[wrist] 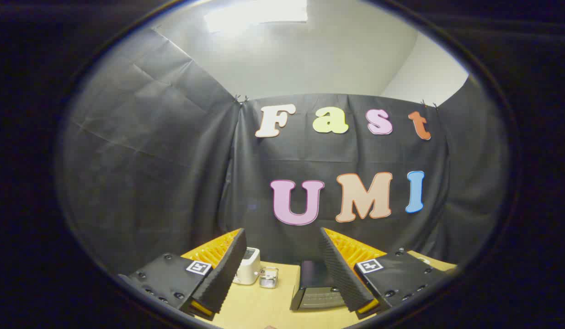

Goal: Open the toaster oven, put the food inside, and close the toaster oven door.

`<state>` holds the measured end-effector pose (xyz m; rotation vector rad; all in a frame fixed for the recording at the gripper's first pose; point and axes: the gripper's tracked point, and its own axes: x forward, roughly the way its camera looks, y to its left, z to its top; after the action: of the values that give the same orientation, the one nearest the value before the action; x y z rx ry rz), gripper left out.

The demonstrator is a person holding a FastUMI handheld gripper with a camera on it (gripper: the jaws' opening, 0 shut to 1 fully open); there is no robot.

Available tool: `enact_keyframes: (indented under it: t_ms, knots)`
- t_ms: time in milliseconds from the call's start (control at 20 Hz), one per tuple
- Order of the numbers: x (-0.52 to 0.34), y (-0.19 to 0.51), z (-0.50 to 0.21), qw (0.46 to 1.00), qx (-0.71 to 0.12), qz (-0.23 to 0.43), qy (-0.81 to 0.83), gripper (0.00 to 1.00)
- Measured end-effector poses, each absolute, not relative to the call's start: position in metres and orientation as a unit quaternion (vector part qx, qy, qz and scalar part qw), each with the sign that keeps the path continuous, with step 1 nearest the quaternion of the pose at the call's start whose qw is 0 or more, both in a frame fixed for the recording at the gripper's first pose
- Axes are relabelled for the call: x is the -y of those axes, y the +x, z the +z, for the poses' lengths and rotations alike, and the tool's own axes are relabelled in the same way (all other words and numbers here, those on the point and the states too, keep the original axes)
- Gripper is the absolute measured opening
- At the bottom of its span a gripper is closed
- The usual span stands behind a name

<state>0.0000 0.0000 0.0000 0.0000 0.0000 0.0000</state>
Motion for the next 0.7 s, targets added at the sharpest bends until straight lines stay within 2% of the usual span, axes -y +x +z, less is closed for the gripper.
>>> enact_keyframes:
  t_ms: [700]
  knots:
    - [0.082, 0.001, -0.009, 0.996, -0.043, -0.082, -0.005, 0.99]
